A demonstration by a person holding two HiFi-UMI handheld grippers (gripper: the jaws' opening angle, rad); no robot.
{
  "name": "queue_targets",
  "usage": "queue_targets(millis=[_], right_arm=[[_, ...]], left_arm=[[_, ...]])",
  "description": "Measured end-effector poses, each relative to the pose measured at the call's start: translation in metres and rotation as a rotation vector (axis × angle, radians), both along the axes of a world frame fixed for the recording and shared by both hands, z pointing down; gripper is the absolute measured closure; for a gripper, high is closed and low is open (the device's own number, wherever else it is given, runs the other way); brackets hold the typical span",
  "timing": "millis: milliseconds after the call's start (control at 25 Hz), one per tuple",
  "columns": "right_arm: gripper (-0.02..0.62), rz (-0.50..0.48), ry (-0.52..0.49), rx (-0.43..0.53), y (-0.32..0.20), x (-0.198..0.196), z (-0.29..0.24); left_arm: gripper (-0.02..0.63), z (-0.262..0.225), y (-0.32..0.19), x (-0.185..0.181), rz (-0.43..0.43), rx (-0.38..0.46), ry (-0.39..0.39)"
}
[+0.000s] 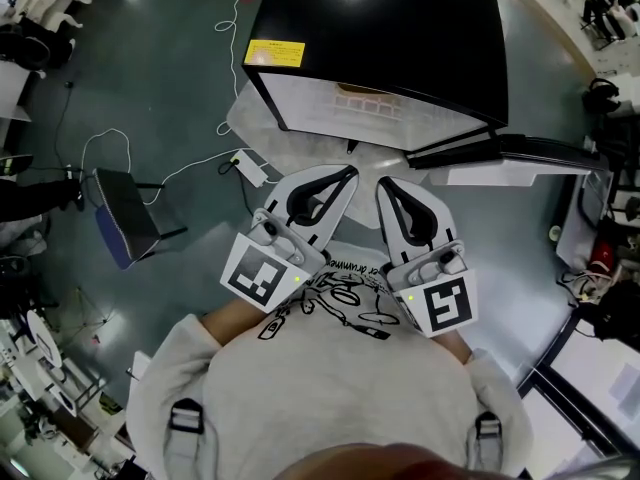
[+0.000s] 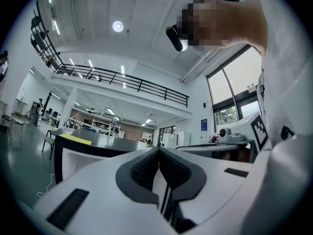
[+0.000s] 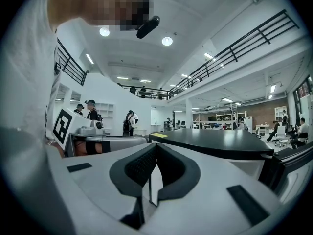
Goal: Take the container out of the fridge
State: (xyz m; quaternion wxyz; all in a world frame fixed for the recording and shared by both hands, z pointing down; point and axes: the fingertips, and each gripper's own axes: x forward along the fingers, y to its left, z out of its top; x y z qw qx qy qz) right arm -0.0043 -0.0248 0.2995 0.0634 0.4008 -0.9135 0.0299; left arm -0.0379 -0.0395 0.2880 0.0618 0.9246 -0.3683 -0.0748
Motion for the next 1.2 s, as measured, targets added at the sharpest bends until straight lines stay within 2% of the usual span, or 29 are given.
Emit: queue_targets(millis=[480,680,1000,1200], right_arm=[[0.569,0.034,-0.004,0.021,-0.024,-0.018,-0.004],[0.569,0.025,0.025,-0.023,-0.022,-0.014,0.008],[0.569,0.045,0.02,0.003,-0.024,-0.002,0.004],[0.568,0.046,0.033,0.005,-0.026,0.007,0.007]], left_arm=[[0.591,0.004,-0.019,-0.015,0.013,0.007,-0.005],[0.591,0.006,-0.02,-0.013,0.021,-0.002,-0.007],[0.591,0.006,-0.021,-0.006,0.012,0.004,-0.025],[0.591,0.007,-0.021,0.002,0.011,-0.006,-0.009]])
